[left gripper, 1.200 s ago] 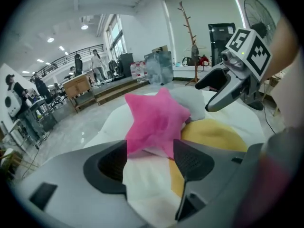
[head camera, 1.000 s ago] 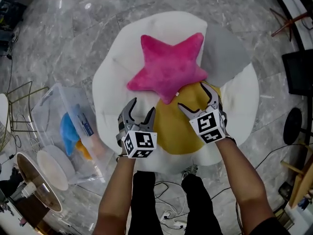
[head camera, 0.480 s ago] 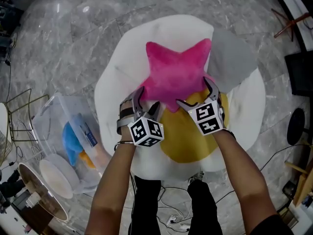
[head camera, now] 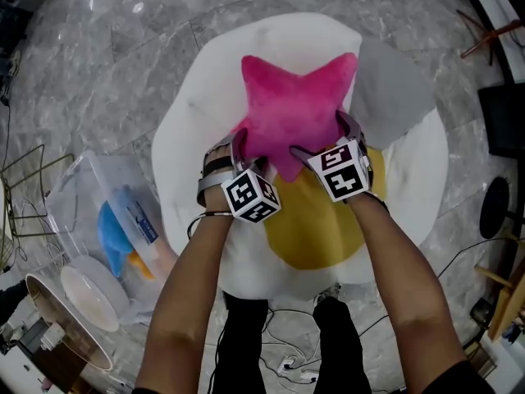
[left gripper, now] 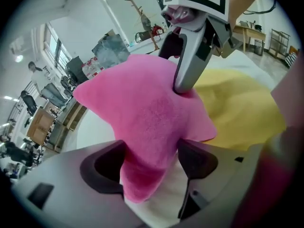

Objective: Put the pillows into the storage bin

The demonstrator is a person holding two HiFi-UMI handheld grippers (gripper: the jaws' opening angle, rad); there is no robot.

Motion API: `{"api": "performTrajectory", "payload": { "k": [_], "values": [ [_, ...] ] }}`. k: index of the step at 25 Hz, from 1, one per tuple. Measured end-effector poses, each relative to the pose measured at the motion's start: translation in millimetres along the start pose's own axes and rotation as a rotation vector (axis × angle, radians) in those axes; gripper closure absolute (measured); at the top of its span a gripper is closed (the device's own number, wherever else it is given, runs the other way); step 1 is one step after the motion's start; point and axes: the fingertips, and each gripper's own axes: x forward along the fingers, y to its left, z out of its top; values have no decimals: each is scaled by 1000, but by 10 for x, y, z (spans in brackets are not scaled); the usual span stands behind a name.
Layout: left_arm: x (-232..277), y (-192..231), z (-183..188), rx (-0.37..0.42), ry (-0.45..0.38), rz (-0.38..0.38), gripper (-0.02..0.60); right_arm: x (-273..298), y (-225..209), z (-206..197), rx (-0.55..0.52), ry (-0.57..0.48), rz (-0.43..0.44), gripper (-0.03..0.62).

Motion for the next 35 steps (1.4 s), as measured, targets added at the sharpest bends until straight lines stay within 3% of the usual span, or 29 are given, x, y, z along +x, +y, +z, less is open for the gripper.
{"api": "performTrajectory", "payload": {
  "k": [6, 12, 16, 23, 35],
  "values": [
    [-37, -55, 42, -30, -37, -14, 306, -32, -7, -71, -8, -4, -12, 148],
    [-228, -72, 133, -134, -116, -1, 374, -186, 23, -69, 23, -11, -3, 257],
    [-437, -86, 253, -173, -182, -5, 385, -396, -22, -6, 44, -40, 13, 273],
    [-963, -154, 423, -221, -227, 33, 385, -971, 87, 230, -35, -100, 42, 273],
    [-2131, -518, 713, -290, -151, 176, 383, -2113, 408, 316, -135, -137, 136, 273]
  ]
}}
